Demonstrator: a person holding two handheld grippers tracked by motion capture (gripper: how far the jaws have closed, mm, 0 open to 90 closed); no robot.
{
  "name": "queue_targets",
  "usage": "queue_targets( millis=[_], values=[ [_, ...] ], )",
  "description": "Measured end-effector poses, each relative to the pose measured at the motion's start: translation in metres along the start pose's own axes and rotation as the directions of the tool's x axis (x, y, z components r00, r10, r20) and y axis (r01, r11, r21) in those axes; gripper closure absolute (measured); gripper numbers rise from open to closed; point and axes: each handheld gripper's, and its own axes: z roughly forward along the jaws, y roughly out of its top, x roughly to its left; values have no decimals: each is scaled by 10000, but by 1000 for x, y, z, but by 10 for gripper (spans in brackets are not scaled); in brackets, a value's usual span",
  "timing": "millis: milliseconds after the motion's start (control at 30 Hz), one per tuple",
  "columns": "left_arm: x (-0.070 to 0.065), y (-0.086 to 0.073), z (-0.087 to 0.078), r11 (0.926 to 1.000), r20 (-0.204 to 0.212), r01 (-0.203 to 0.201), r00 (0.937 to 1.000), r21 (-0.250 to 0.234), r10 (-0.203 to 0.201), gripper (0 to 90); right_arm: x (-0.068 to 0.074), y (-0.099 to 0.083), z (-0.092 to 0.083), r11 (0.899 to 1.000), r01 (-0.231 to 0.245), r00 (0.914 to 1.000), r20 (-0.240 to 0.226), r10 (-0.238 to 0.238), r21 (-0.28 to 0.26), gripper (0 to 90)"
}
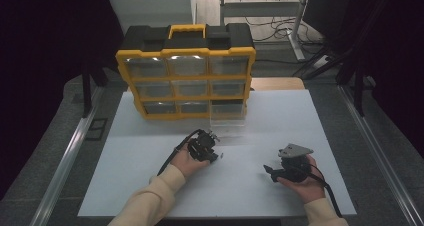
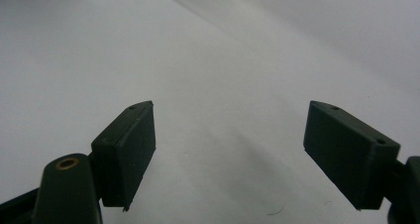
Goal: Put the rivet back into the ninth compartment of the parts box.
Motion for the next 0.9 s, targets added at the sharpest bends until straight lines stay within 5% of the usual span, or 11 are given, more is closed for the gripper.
queue_targets(
  millis=[900],
  values=[
    [2, 2, 0, 9999, 202, 97, 9998, -139, -95, 769, 0, 0, 0, 10000, 71, 10000, 27, -71, 63, 211]
  ],
)
